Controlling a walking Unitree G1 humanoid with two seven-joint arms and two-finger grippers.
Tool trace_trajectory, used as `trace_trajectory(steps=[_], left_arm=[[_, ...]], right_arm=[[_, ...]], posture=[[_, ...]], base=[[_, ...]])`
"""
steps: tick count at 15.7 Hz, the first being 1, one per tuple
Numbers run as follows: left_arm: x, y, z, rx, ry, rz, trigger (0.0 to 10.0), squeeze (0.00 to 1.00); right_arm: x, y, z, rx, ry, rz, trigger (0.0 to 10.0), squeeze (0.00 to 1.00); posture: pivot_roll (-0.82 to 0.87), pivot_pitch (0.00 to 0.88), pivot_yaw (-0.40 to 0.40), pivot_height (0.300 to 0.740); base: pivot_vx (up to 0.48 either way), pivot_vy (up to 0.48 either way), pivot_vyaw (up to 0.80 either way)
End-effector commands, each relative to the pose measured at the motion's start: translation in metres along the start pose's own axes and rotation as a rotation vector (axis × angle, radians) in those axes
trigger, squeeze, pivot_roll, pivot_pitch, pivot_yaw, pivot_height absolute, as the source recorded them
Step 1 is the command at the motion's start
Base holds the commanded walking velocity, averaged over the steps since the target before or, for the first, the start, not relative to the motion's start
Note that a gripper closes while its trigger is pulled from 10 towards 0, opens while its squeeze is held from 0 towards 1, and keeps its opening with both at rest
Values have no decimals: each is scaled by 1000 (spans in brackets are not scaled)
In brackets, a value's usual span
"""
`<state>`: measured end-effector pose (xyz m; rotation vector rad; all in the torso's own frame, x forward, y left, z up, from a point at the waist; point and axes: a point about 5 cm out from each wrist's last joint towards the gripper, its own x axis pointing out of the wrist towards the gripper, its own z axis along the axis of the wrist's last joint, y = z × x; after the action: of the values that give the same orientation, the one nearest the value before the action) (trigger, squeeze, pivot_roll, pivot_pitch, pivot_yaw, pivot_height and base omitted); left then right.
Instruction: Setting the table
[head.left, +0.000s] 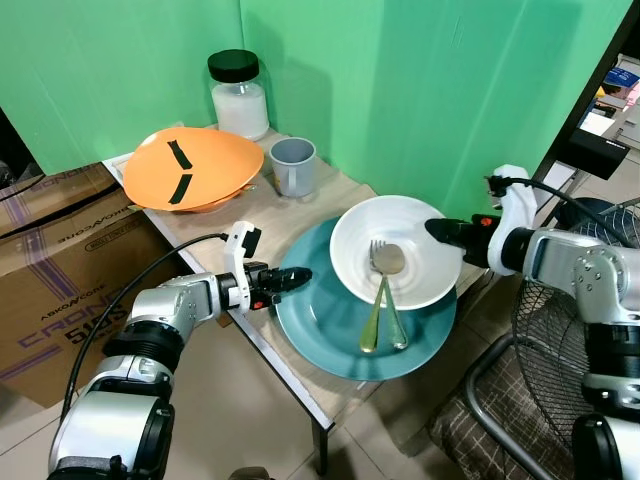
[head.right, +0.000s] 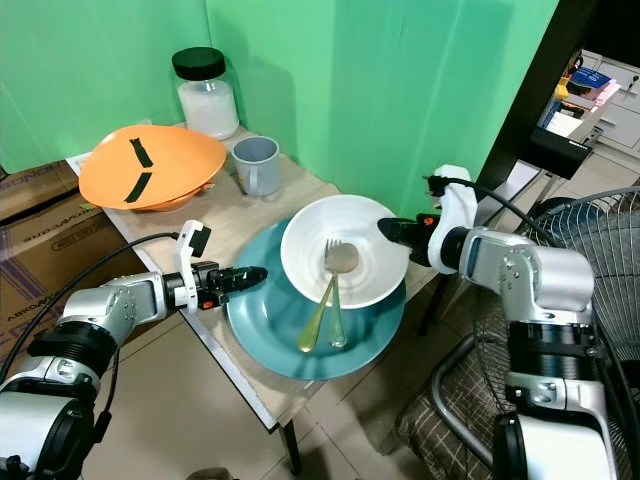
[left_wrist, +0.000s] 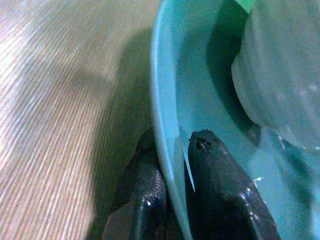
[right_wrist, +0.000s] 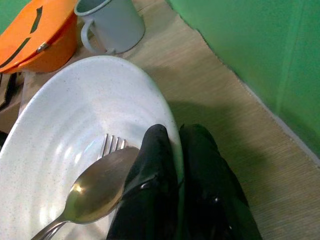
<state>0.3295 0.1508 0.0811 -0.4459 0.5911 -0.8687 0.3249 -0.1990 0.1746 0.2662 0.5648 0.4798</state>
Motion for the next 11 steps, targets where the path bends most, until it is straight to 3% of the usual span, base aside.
trace_trajectory(steps=[1,8,11], left_arm=[[-3,8,-5,28,30,101,0,0],[-12,16,7,9,-64,272,0,0],[-14,6,12,24,-114,232,0,0]], right_arm=[[-7,1,17,-2,-63,7,0,0],[-16,-2,37,23,-108,3,0,0],[-19,-7,39,35,-118,-9,0,0]], posture=[[30,0,29,740],[36,0,16,740],[43,0,7,740]], base=[[0,0,0],[0,0,0],[0,0,0]])
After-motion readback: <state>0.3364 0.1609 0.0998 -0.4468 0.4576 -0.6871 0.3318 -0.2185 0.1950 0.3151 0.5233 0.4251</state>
